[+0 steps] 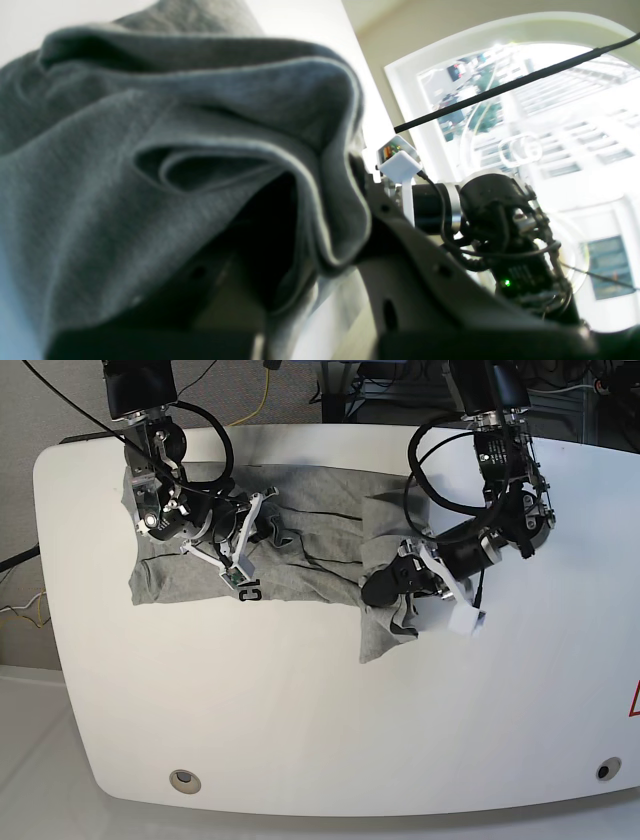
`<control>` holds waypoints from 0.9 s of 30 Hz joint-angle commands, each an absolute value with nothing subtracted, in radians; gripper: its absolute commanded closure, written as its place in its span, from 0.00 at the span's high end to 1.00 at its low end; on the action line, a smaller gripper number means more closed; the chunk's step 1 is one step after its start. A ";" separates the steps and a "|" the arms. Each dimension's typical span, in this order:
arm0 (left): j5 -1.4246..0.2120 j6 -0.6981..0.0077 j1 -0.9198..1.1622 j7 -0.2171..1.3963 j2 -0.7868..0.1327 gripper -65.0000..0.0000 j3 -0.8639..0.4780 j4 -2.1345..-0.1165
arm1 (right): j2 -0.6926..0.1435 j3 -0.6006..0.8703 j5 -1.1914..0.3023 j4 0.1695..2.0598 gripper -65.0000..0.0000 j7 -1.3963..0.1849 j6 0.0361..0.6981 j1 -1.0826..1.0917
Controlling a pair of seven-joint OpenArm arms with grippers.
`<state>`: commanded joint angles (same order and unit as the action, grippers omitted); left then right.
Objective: Fold the T-shirt properly
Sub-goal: 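Carry the folded end with the left gripper over toward the right gripper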
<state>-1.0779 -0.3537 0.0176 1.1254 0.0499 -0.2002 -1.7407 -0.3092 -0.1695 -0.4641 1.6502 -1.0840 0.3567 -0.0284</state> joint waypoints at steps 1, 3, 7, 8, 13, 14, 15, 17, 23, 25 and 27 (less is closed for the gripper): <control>-1.078 -0.354 0.019 1.118 0.050 0.04 -0.189 -1.722 | -0.309 -0.170 -0.463 1.650 0.04 -1.084 0.357 -0.028; -1.079 -0.354 0.031 1.104 0.047 0.04 -0.174 -1.692 | -0.309 -0.170 -0.463 1.650 0.04 -1.084 0.357 -0.028; -1.079 -0.354 0.045 1.063 0.044 0.04 -0.140 -1.636 | -0.309 -0.170 -0.463 1.650 0.04 -1.084 0.357 -0.028; -1.079 -0.354 0.047 1.058 0.044 0.04 -0.133 -1.627 | -0.309 -0.170 -0.463 1.650 0.04 -1.084 0.357 -0.028; -1.079 -0.354 0.050 1.046 0.047 0.04 -0.094 -1.601 | -0.309 -0.170 -0.464 1.650 0.04 -1.084 0.357 -0.028; -1.079 -0.354 0.050 1.041 0.047 0.04 -0.084 -1.601 | -0.309 -0.168 -0.464 1.650 0.04 -1.084 0.357 -0.028; -1.079 -0.354 0.050 1.038 0.048 0.04 -0.076 -1.601 | -0.309 -0.168 -0.464 1.650 0.04 -1.084 0.357 -0.028; -1.079 -0.354 0.048 1.032 0.048 0.04 -0.058 -1.600 | -0.309 -0.168 -0.464 1.650 0.04 -1.084 0.357 -0.028; -1.079 -0.352 0.047 1.003 0.048 0.04 -0.035 -1.598 | -0.309 -0.168 -0.466 1.650 0.04 -1.084 0.357 -0.028; -1.079 -0.351 0.045 0.992 0.048 0.04 -0.012 -1.598 | -0.309 -0.168 -0.466 1.650 0.04 -1.084 0.357 -0.028; -1.079 -0.349 0.044 0.978 0.047 0.04 0.007 -1.598 | -0.309 -0.168 -0.466 1.650 0.04 -1.084 0.357 -0.028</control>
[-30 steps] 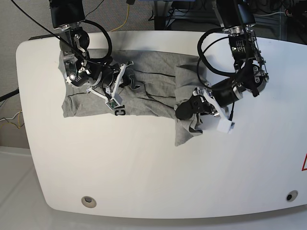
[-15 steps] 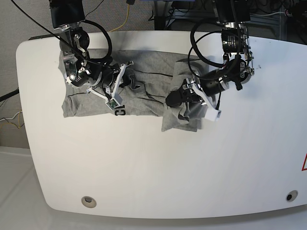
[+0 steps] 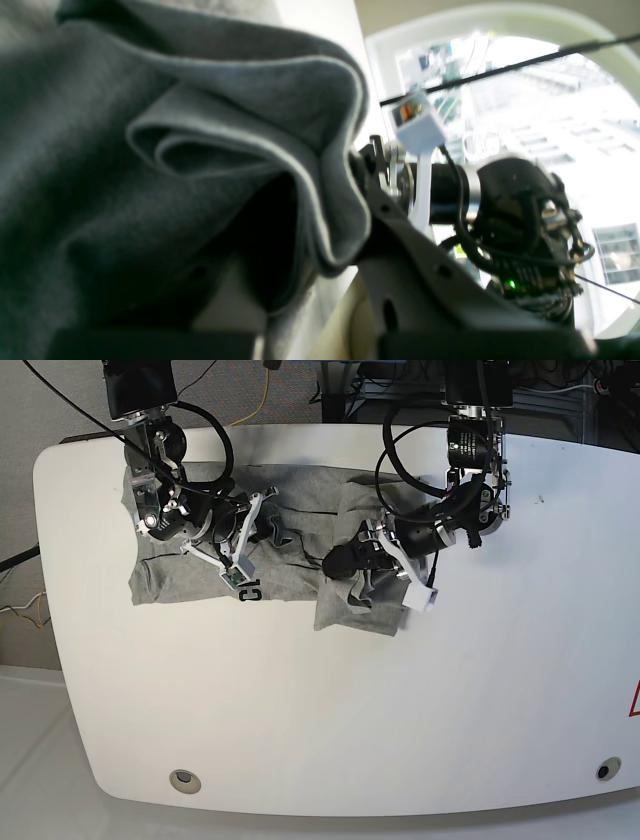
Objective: Fold the T-shirt properly
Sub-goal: 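Carry the folded end with the left gripper over toward the right gripper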
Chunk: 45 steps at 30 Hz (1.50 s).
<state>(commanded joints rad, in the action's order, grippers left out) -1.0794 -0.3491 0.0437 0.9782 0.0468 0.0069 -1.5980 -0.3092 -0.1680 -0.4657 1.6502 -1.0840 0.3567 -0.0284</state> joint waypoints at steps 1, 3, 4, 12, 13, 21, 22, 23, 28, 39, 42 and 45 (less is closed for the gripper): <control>-1.079 -0.349 0.044 0.972 0.045 0.04 0.013 -1.598 | -0.309 -0.168 -0.466 1.650 0.04 -1.084 0.357 -0.028; -1.078 -0.348 0.044 0.958 0.044 0.04 0.025 -1.596 | -0.309 -0.168 -0.466 1.650 0.04 -1.084 0.357 -0.028; -1.075 -0.346 0.044 0.954 0.044 0.04 0.036 -1.596 | -0.309 -0.168 -0.466 1.650 0.04 -1.084 0.357 -0.028; -0.954 -0.268 0.030 0.947 0.045 0.04 0.097 -1.600 | -0.309 -0.168 -0.466 1.650 0.04 -1.084 0.357 -0.028; -0.944 -0.268 0.028 0.947 0.045 0.04 0.102 -1.600 | -0.309 -0.168 -0.466 1.650 0.04 -1.084 0.357 -0.028; -0.917 -0.268 0.028 0.946 0.045 0.04 0.108 -1.600 | -0.309 -0.168 -0.466 1.650 0.04 -1.084 0.357 -0.028; -0.917 -0.266 0.028 0.946 0.045 0.04 0.110 -1.600 | -0.309 -0.168 -0.466 1.650 0.04 -1.084 0.357 -0.028; -0.915 -0.266 0.028 0.946 0.045 0.04 0.110 -1.600 | -0.309 -0.168 -0.466 1.650 0.04 -1.084 0.357 -0.028; -0.885 -0.265 0.027 0.946 0.044 0.04 0.157 -1.603 | -0.309 -0.168 -0.466 1.650 0.04 -1.084 0.357 -0.028; -0.840 -0.265 0.002 0.946 0.044 0.22 0.214 -1.604 | -0.309 -0.168 -0.466 1.650 0.04 -1.084 0.357 -0.028; -0.840 -0.265 0.005 0.946 0.044 0.36 0.213 -1.606 | -0.309 -0.168 -0.466 1.650 0.04 -1.084 0.357 -0.028; -0.840 -0.265 0.007 0.944 0.044 0.46 0.211 -1.606 | -0.309 -0.168 -0.466 1.650 0.04 -1.084 0.355 -0.028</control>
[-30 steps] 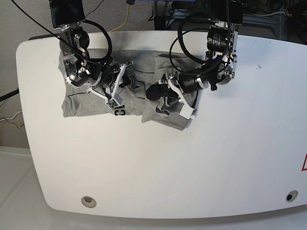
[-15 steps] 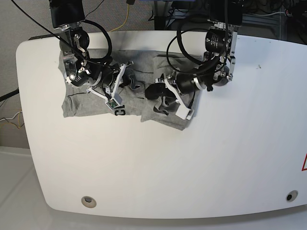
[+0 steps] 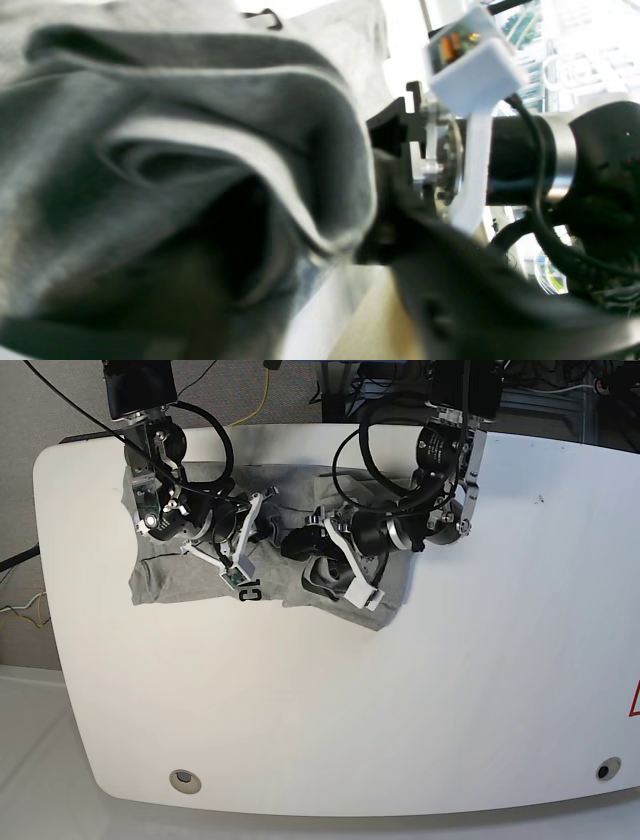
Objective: Fold the T-shirt properly
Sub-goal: 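Carry the folded end with the left gripper over toward the right gripper, then lay the folded end down beside the right gripper and release it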
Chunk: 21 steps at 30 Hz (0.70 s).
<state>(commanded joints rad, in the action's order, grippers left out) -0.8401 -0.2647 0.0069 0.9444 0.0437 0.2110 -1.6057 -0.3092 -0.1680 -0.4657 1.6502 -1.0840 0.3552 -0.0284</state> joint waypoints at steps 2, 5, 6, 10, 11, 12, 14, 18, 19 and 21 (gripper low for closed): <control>-0.840 -0.266 0.007 0.944 0.044 0.49 0.214 -1.606 | -0.309 -0.168 -0.466 1.650 0.04 -1.084 0.355 -0.028; -0.840 -0.266 0.005 0.944 0.042 0.49 0.214 -1.607 | -0.309 -0.168 -0.466 1.650 0.04 -1.084 0.355 -0.028; -0.842 -0.268 0.004 0.944 0.042 0.49 0.214 -1.615 | -0.309 -0.168 -0.466 1.650 0.04 -1.084 0.355 -0.028; -0.839 -0.268 0.004 0.946 0.041 0.49 0.214 -1.655 | -0.309 -0.168 -0.464 1.650 0.04 -1.084 0.355 -0.028; -0.840 -0.268 0.004 0.947 0.036 0.49 0.214 -1.669 | -0.309 -0.168 -0.464 1.650 0.04 -1.084 0.355 -0.028; -0.840 -0.268 0.004 0.947 0.031 0.49 0.214 -1.679 | -0.309 -0.168 -0.464 1.650 0.04 -1.084 0.355 -0.028; -0.842 -0.268 0.002 0.949 0.025 0.49 0.216 -1.702 | -0.309 -0.168 -0.464 1.650 0.04 -1.084 0.355 -0.028; -0.843 -0.268 0.001 0.952 0.019 0.49 0.213 -1.741 | -0.309 -0.168 -0.464 1.650 0.04 -1.084 0.355 -0.028; -0.843 -0.268 0.001 0.952 0.015 0.49 0.211 -1.744 | -0.309 -0.168 -0.463 1.650 0.04 -1.084 0.355 -0.028; -0.845 -0.268 0.001 0.952 -0.012 0.49 0.209 -1.750 | -0.309 -0.168 -0.461 1.650 0.04 -1.084 0.355 -0.028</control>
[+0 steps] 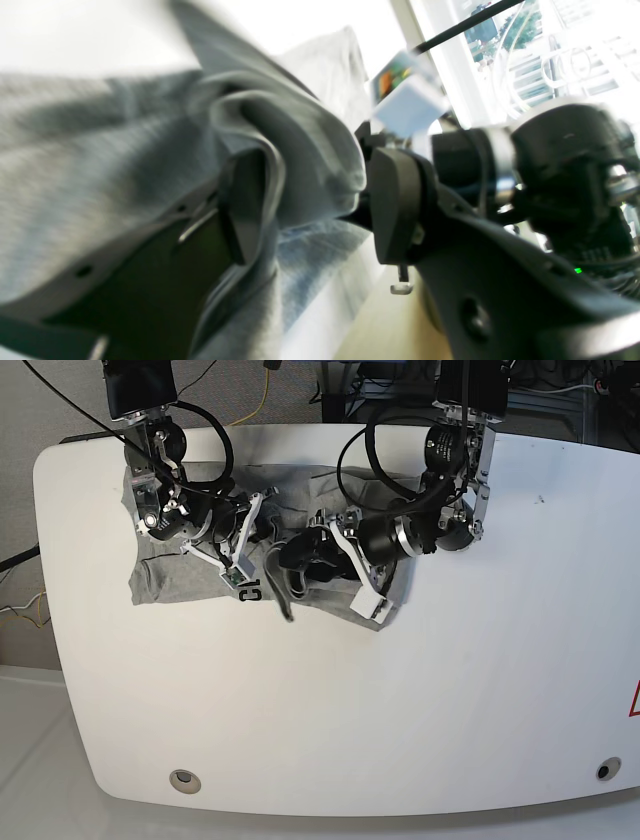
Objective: Fold the T-shirt properly
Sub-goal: 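Lay the folded end down beside the right gripper and release it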
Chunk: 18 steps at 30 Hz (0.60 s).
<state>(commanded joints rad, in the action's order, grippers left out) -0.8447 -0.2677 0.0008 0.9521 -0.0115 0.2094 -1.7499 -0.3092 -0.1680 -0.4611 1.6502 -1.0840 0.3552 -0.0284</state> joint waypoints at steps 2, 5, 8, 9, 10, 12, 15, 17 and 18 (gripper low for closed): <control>-0.845 -0.266 0.001 0.952 -0.030 0.49 0.209 -1.751 | -0.309 -0.168 -0.461 1.650 0.04 -1.084 0.355 -0.028; -0.845 -0.266 0.001 0.952 -0.045 0.49 0.209 -1.751 | -0.309 -0.168 -0.461 1.650 0.04 -1.084 0.355 -0.028; -0.846 -0.266 0.001 0.952 -0.059 0.49 0.209 -1.751 | -0.309 -0.168 -0.461 1.650 0.04 -1.084 0.355 -0.028; -0.846 -0.266 0.001 0.952 -0.064 0.49 0.209 -1.751 | -0.309 -0.168 -0.461 1.650 0.04 -1.084 0.355 -0.028; -0.846 -0.266 0.001 0.952 -0.064 0.49 0.208 -1.751 | -0.309 -0.168 -0.461 1.650 0.04 -1.084 0.355 -0.028; -0.849 -0.268 0.001 0.952 -0.064 0.49 0.208 -1.751 | -0.309 -0.168 -0.461 1.650 0.04 -1.084 0.355 -0.028; -0.868 -0.268 0.001 0.952 -0.067 0.49 0.206 -1.751 | -0.309 -0.168 -0.460 1.650 0.04 -1.084 0.355 -0.028; -0.881 -0.268 0.002 0.952 -0.084 0.49 0.206 -1.751 | -0.309 -0.168 -0.460 1.650 0.04 -1.084 0.355 -0.028; -0.891 -0.268 0.002 0.952 -0.094 0.49 0.206 -1.751 | -0.309 -0.168 -0.460 1.650 0.04 -1.084 0.355 -0.028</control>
<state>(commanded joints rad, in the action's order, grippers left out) -0.8907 -0.2677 0.0023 0.9521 -0.0944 0.2064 -1.7515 -0.3092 -0.1680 -0.4595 1.6502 -1.0840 0.3552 -0.0284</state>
